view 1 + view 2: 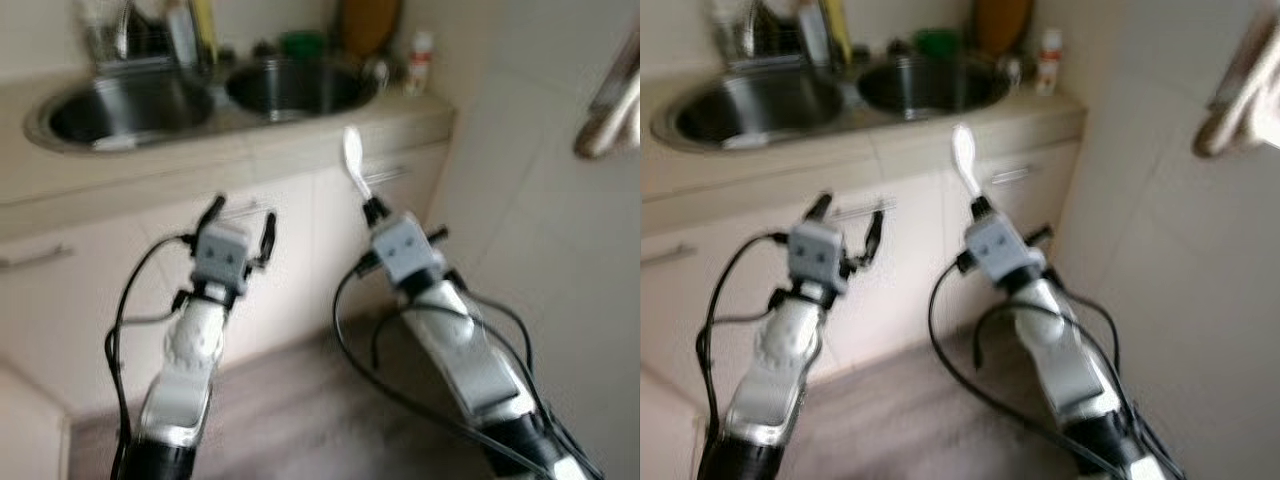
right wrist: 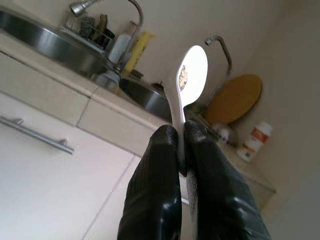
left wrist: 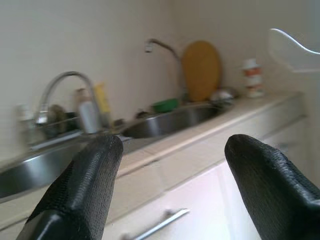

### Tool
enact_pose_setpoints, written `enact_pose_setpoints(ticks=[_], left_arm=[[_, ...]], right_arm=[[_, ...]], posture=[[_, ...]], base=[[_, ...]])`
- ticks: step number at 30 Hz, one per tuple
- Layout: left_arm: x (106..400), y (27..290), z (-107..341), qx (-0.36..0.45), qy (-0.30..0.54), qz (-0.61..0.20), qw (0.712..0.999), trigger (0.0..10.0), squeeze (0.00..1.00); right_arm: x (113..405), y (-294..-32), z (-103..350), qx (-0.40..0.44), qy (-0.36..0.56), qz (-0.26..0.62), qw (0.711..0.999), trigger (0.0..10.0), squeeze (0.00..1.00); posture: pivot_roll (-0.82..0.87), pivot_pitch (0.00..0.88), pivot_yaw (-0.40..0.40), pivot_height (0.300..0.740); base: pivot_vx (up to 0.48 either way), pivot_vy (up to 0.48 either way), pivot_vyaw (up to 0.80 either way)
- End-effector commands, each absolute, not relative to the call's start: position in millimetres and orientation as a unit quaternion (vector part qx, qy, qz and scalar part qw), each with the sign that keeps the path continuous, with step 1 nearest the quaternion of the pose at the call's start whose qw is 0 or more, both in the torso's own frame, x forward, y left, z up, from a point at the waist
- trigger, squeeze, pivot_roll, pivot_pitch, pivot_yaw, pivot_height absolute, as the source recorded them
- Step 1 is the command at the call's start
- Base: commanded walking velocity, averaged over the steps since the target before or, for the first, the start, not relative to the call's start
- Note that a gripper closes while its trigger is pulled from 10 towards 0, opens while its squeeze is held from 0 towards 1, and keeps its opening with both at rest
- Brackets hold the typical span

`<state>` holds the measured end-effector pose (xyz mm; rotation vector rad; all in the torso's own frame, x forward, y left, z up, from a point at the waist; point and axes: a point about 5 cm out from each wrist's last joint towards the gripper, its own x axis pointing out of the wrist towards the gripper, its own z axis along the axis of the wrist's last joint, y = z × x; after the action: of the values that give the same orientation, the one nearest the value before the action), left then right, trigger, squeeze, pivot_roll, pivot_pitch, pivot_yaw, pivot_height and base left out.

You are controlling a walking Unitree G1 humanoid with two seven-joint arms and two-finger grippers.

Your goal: Kitchen organization

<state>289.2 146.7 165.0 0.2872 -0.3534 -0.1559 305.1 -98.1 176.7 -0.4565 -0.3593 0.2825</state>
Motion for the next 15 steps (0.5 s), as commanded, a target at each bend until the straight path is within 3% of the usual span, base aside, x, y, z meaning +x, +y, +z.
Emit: enact_pose_setpoints(ticks=[1,4,5,10,11,12,15], left_arm=[[288.5,151.6,165.0,0.145,-0.174,-0.071,0.971,10.0,0.00],[288.7,151.3,164.9,0.145,-0.175,-0.071,0.971,10.0,0.00],[288.7,151.0,164.9,0.145,-0.175,-0.071,0.971,10.0,0.00],[288.9,150.3,165.3,0.144,-0.176,-0.070,0.971,10.0,0.00],[288.8,150.1,165.1,0.144,-0.177,-0.070,0.971,10.0,0.00],[288.7,150.1,165.0,0.143,-0.177,-0.070,0.971,10.0,0.00],[288.6,150.3,164.8,0.143,-0.177,-0.070,0.971,10.0,0.00]], right_arm=[[304.6,-88.6,183.3,-0.216,-0.192,0.152,0.945,1.8,0.00],[305.3,-88.8,184.0,-0.214,-0.193,0.152,0.946,1.9,0.00],[305.7,-88.6,184.4,-0.213,-0.194,0.153,0.945,2.7,0.00],[307.1,-87.9,185.6,-0.216,-0.196,0.153,0.944,2.1,0.00],[307.4,-87.7,185.8,-0.216,-0.197,0.153,0.944,4.7,0.00],[308.4,-88.2,186.0,-0.211,-0.194,0.149,0.946,10.0,0.00],[311.0,-89.9,187.8,-0.193,-0.189,0.140,0.953,10.0,0.00]], posture=[[-0.02,0.000,-0.079,0.740],[-0.02,0.000,-0.081,0.740],[-0.02,0.000,-0.081,0.740],[-0.01,0.000,-0.083,0.740],[-0.01,0.000,-0.084,0.740],[-0.01,0.000,-0.084,0.740],[-0.01,0.000,-0.084,0.740]], base=[[0.266,0.000,0.71],[0.271,0.000,0.77],[0.270,0.000,0.80],[0.269,0.000,0.80],[0.270,0.000,0.80],[0.270,0.000,0.80],[0.270,0.000,0.27]])
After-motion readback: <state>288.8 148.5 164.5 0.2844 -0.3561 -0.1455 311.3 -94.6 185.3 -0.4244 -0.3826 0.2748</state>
